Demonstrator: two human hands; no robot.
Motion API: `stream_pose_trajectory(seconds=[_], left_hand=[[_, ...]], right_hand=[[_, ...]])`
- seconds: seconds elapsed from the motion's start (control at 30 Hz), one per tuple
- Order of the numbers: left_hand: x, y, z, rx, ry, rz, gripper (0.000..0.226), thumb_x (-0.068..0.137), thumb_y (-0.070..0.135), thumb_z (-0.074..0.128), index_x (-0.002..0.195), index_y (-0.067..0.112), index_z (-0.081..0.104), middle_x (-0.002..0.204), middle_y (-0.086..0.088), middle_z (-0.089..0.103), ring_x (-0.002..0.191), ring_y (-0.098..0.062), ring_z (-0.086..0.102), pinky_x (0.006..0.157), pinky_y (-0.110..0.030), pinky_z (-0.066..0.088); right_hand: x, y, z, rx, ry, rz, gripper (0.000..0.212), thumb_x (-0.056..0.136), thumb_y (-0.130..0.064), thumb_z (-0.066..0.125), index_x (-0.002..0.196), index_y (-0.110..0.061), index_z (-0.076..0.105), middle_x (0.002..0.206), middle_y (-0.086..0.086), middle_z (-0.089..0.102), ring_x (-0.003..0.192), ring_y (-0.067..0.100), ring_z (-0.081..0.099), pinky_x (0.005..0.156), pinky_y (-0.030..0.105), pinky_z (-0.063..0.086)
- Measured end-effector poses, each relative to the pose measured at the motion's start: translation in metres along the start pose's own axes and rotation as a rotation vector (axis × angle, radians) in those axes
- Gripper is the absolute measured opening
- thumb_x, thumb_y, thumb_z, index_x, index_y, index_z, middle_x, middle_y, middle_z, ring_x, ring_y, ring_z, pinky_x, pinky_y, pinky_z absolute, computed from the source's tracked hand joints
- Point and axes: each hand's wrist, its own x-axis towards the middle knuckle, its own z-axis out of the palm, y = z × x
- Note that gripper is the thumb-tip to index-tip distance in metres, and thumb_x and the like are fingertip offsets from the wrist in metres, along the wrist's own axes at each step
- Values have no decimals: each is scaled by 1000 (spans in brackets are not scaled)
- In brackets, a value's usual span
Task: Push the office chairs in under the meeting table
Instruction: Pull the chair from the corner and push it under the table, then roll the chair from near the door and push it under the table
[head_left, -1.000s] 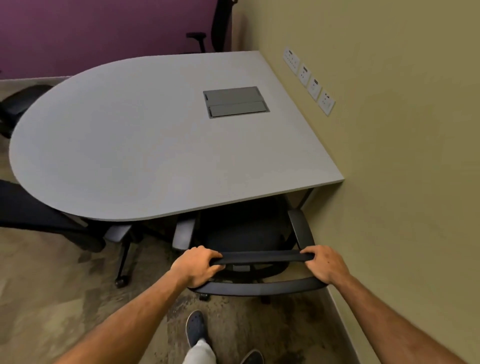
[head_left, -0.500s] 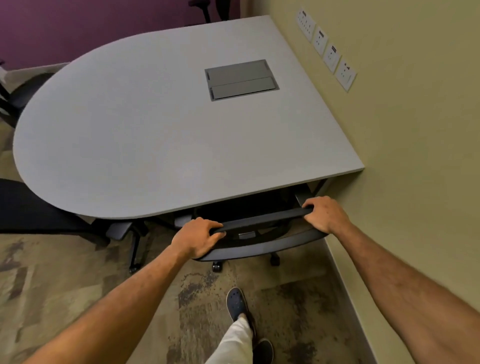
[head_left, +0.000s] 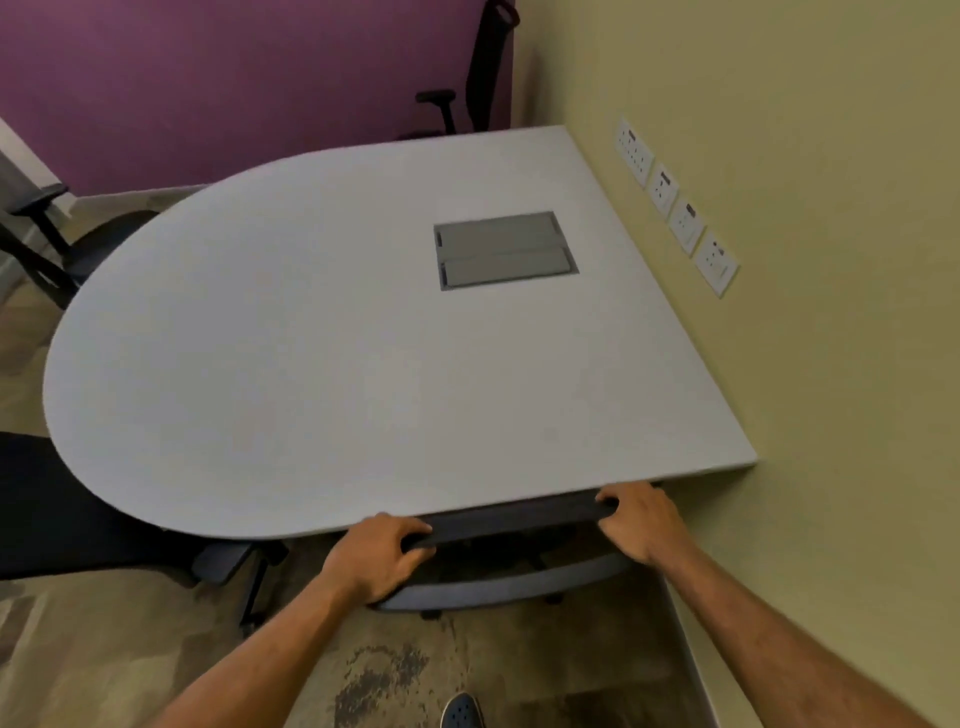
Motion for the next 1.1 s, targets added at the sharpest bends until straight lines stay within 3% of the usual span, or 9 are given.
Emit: stream_pose_trajectory(seconds=[0.1, 0.2, 0.33, 0.4, 0.47, 0.53, 0.7, 0.9, 1.1], left_hand=[[1, 4, -8, -27, -47, -56, 65, 80, 80, 46, 128, 39, 63, 119, 16, 70, 99, -1, 63, 89, -21, 49], [1, 10, -16, -3, -81, -101, 79, 77, 91, 36, 130, 39, 61, 120, 16, 68, 102, -3, 61, 88, -25, 48], [-10, 24, -20, 5, 10, -187, 79, 81, 90, 27, 122, 34, 65, 112, 12, 70, 94, -7, 62, 84, -32, 52], [-17, 32, -26, -22, 94, -207, 74, 86, 84, 25, 114, 32, 68, 108, 10, 71, 92, -9, 63, 81, -33, 52], [-31, 38, -31, -75, 184, -234, 71, 90, 81, 25, 111, 29, 69, 110, 8, 71, 97, -13, 64, 82, -33, 50], [-48, 39, -37, -102, 292, -310, 68, 92, 76, 32, 121, 25, 68, 121, 4, 69, 109, -16, 62, 91, -34, 49], [-101, 17, -66, -60, 371, -435, 85, 89, 79, 23, 141, 19, 55, 144, -1, 57, 132, -19, 50, 111, -36, 38], [-228, -48, -114, 56, 506, -590, 82, 91, 76, 24, 153, 23, 36, 158, 1, 38, 146, -15, 29, 120, -40, 19], [-366, -130, -187, 152, 674, -695, 75, 96, 67, 38, 156, 23, 27, 163, 1, 27, 149, -17, 22, 121, -48, 13]], right_hand=[[3, 0, -2, -30, -39, -40, 49, 68, -41, 58, 116, -35, 69, 122, -3, 70, 112, 21, 64, 96, 32, 48], [7, 0, -7, -117, -88, -137, 55, 69, -58, 52, 119, -38, 64, 121, -9, 68, 111, 13, 61, 96, 30, 46], [9, 1, -16, -228, -178, -320, 86, 69, -95, 31, 130, -40, 58, 123, -13, 64, 109, 9, 58, 100, 34, 41], [14, -6, -23, -255, -293, -373, 101, 66, -101, 16, 139, -41, 50, 135, -12, 59, 119, 12, 55, 108, 42, 34], [20, -22, -29, -219, -346, -424, 103, 67, -100, 8, 146, -42, 41, 149, -11, 50, 134, 15, 47, 117, 48, 24], [21, -53, -29, -175, -339, -513, 102, 71, -96, 4, 152, -42, 32, 159, -9, 38, 145, 15, 34, 122, 48, 14], [4, -172, -1, -61, -301, -784, 84, 86, -86, 8, 156, -42, 20, 166, -8, 24, 153, 13, 16, 124, 41, 1], [-55, -352, 41, 12, -233, -1038, 74, 94, -74, 18, 157, -36, 20, 167, -7, 19, 155, 13, 7, 124, 43, -1], [-124, -512, 73, 189, -125, -1201, 60, 101, -54, 39, 153, -24, 37, 160, 3, 36, 152, 22, 19, 124, 49, 14]])
